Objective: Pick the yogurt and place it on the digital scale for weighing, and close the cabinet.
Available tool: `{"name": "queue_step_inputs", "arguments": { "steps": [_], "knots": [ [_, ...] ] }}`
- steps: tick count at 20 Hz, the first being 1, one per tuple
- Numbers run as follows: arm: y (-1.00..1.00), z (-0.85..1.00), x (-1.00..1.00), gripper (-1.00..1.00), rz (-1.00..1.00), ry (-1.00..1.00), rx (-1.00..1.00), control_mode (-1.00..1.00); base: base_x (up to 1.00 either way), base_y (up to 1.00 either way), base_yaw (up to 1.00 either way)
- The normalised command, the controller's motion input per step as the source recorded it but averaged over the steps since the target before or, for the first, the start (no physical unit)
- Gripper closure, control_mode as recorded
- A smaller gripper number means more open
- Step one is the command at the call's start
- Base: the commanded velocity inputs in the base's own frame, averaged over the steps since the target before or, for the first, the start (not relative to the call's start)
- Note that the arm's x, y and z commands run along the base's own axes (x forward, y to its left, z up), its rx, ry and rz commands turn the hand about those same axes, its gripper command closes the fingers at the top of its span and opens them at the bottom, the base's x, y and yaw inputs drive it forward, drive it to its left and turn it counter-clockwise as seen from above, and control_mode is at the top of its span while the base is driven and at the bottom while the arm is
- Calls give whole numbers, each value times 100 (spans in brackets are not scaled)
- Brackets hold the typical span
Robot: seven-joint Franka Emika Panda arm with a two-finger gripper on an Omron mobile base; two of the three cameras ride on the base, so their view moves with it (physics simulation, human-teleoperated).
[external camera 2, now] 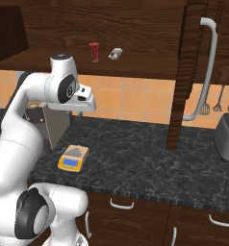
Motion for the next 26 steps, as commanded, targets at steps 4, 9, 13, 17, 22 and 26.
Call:
{"name": "queue_step_inputs", "arguments": {
  "steps": [4,9,13,17,22,26],
  "knots": [
    [0,12,-19,-100,1,-20,-1,-100,0,0,0],
    [0,49,-39,-100,4,-55,-1,-100,0,0,0],
    [0,64,-19,-100,0,-43,0,-100,0,0,0],
    [0,67,0,-100,0,-28,0,-100,0,0,0],
    [0,49,0,-100,-1,-27,0,-100,0,0,0],
    [0,36,5,-100,-9,-21,2,-100,0,0,0]
  ]
}}
